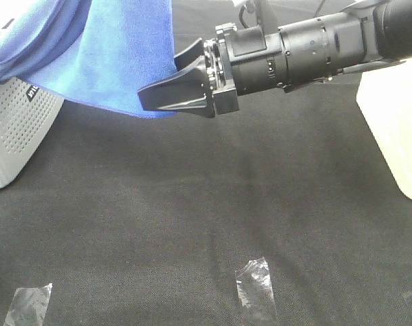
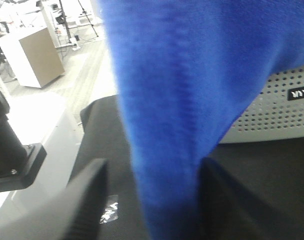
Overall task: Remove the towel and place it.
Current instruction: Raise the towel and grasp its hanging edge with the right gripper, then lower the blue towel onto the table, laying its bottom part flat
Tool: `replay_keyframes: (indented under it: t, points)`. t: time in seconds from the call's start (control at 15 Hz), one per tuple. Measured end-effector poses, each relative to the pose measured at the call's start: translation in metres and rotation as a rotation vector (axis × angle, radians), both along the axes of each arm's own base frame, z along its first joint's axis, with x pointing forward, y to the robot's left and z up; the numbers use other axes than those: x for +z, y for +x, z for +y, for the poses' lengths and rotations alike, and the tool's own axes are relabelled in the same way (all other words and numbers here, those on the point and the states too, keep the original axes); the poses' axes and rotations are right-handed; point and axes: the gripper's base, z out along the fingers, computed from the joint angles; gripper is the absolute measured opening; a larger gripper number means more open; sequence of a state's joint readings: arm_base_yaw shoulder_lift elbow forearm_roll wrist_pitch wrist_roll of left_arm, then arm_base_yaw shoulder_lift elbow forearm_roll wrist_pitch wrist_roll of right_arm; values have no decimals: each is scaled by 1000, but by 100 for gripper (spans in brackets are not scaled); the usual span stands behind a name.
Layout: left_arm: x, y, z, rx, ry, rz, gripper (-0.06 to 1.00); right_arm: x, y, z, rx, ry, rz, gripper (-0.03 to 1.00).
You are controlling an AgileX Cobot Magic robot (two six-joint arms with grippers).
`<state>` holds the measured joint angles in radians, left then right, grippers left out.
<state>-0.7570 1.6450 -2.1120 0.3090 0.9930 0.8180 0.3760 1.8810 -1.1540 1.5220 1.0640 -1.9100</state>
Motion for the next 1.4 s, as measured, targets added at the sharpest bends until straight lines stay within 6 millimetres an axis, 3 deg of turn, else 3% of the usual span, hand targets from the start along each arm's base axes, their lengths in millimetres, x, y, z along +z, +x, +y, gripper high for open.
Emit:
replay_keyframes:
  t: [0.33, 0.53, 0.87, 0.93, 1.0, 1.07, 1.4]
  points:
    - [0, 0, 0, 3, 3, -3, 0, -2, 1, -1, -9, -20, 1, 3]
    - [-2, 0, 1, 13, 11, 22, 0, -2, 0, -1, -21, -24, 62, 3]
    - [-10, 3, -1, 71, -47, 111, 0, 1, 7, -11, -276, -164, 288, 3]
    - [-12, 4, -2, 99, -95, 139, 0, 26, 8, -19, -368, -243, 274, 3]
    - [-12, 4, -2, 99, -95, 139, 0, 26, 8, -19, -368, -243, 274, 3]
    - [-11, 4, -2, 114, -132, 151, 0, 62, 11, -27, -472, -317, 260, 3]
    - [1, 10, -2, 170, -313, 74, 0, 146, 32, -48, -794, -420, 206, 3]
